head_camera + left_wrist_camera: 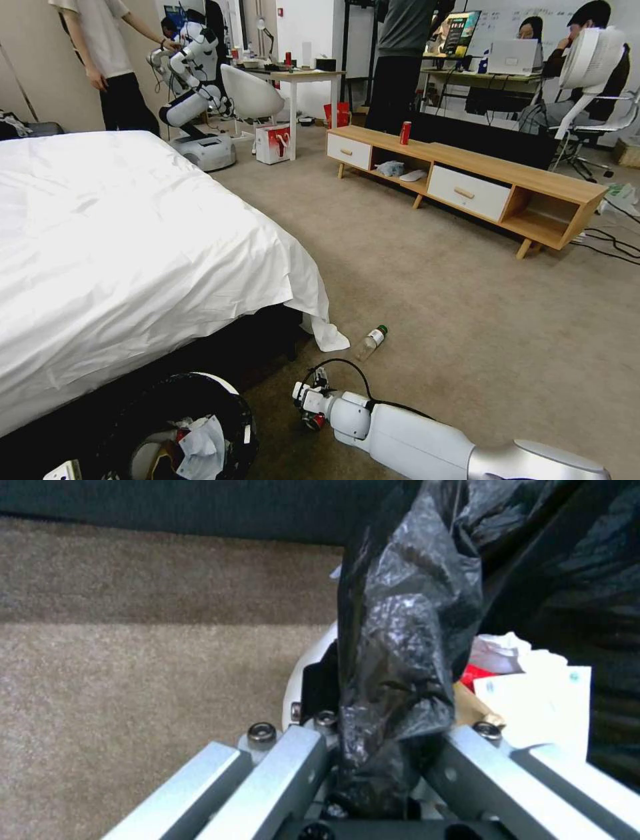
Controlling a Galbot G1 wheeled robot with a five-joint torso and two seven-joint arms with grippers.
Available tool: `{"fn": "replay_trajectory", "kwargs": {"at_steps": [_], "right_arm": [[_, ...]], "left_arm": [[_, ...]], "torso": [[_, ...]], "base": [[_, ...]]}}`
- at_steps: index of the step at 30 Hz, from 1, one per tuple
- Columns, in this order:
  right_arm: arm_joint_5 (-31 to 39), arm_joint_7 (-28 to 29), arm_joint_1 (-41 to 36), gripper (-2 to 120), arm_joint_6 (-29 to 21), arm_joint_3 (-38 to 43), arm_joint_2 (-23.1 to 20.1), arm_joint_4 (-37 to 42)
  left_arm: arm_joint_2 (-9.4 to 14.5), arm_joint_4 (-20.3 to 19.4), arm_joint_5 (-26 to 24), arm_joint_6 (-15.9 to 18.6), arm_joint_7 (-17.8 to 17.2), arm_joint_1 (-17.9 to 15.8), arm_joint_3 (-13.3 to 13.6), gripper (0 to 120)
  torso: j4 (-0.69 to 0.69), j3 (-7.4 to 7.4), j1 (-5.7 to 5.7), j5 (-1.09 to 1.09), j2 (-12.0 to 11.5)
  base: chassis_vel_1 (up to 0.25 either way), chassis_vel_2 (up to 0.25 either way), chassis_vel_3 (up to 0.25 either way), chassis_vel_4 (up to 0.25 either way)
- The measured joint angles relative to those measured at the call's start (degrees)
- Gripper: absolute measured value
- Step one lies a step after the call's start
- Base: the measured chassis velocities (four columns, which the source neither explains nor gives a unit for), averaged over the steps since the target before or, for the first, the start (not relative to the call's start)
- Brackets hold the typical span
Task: Pick up the trash bin, then pick up the garbage from the floor and place it into the trash bin.
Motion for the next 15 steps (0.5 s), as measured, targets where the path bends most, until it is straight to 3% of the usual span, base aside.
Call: {"fn": "replay_trajectory", "kwargs": {"at_steps": [15], "right_arm": [[-4.74,-2.13,-4.46,100,2.01,0.47,-4.05,1.76]], "left_arm": [[-0.25,-0.72,0.13,0.00,-0.05,0.32,0.04,0]], "torso": [[-0.01,0.00,0.00,0.01,0.01]], "base": [[0.000,0.000,0.000,0.000]]}}
